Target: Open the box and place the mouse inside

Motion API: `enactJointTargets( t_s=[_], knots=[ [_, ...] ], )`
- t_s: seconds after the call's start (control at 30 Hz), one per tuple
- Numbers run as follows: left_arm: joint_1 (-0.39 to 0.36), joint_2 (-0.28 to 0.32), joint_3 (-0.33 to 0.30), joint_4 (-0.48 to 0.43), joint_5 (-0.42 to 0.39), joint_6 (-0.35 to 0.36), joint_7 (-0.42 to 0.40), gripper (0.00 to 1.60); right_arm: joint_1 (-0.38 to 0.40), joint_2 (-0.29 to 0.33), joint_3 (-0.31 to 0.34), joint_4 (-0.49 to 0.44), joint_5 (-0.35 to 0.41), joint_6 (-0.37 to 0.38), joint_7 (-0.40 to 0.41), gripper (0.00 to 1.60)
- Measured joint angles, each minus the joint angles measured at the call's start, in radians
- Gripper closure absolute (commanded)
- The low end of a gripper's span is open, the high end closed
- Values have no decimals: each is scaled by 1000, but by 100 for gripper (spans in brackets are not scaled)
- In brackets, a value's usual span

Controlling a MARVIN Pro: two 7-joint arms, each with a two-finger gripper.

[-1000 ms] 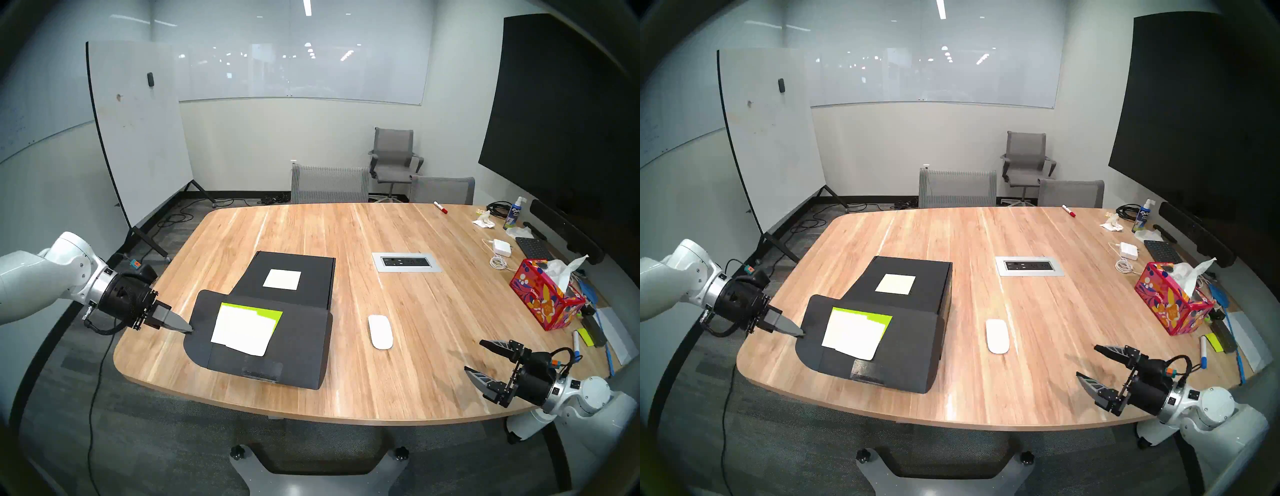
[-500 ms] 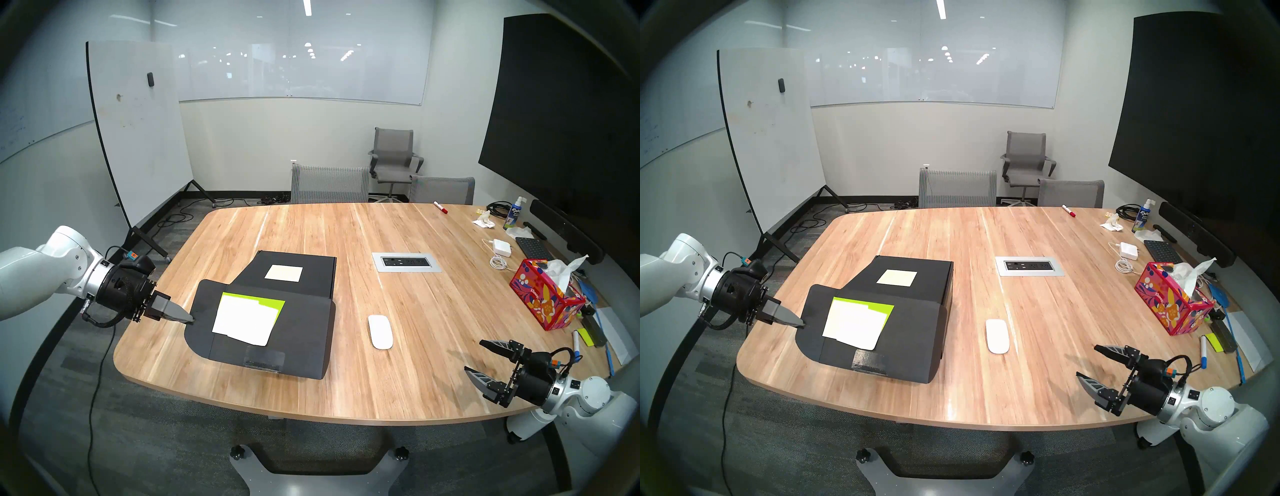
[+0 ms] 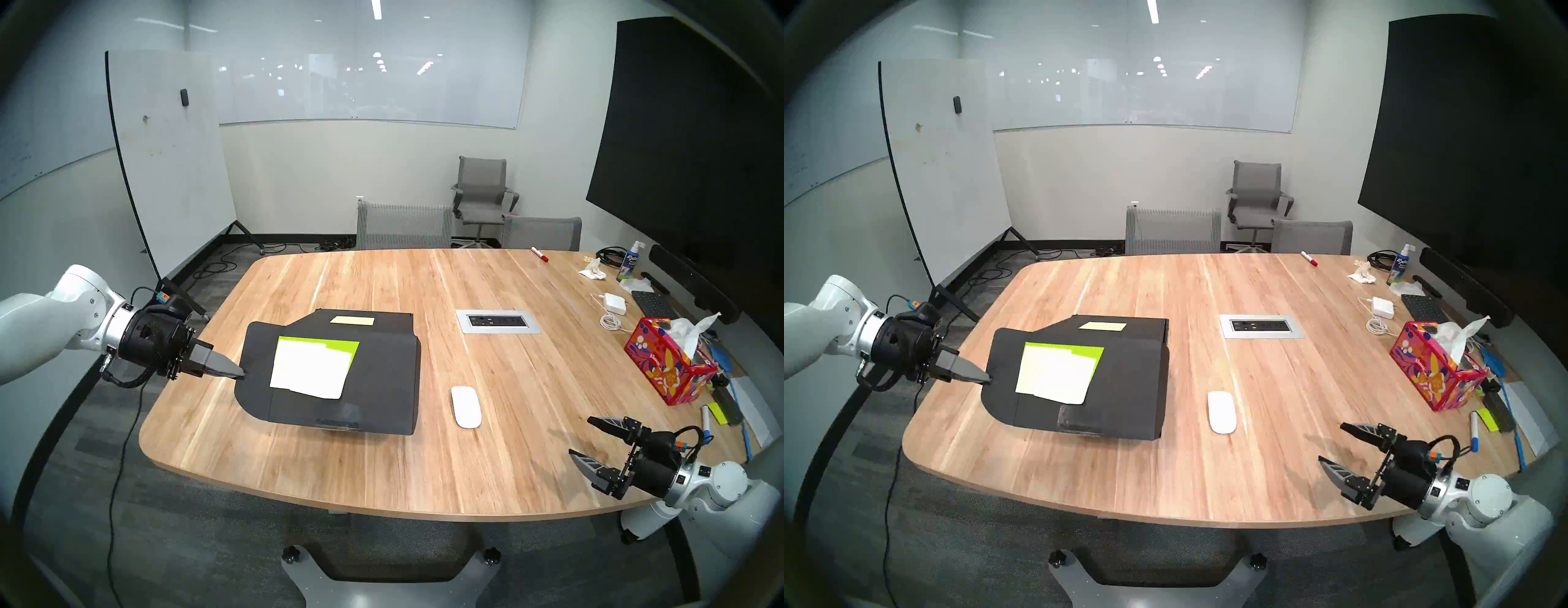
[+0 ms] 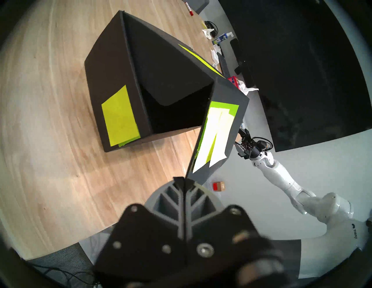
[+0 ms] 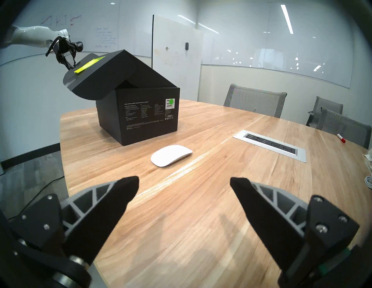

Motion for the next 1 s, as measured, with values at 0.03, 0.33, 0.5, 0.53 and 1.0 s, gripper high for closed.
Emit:
enactJointTargets(
  t_s=[0.03, 0.33, 0.5, 0.53, 1.0],
  knots=[
    [-2, 0, 0, -1, -2, 0, 0, 160, 0, 0, 0, 0, 0, 0, 0, 0],
    [-25, -1, 0, -18, -40, 0, 0, 160, 0, 0, 0, 0, 0, 0, 0, 0],
    [-40, -2, 0, -31, -62, 0, 0, 160, 0, 0, 0, 0, 0, 0, 0, 0],
    [-41, -3, 0, -32, -64, 0, 0, 160, 0, 0, 0, 0, 0, 0, 0, 0],
    [-73, -30, 5, -56, -130, 0, 0, 160, 0, 0, 0, 0, 0, 0, 0, 0]
  ],
)
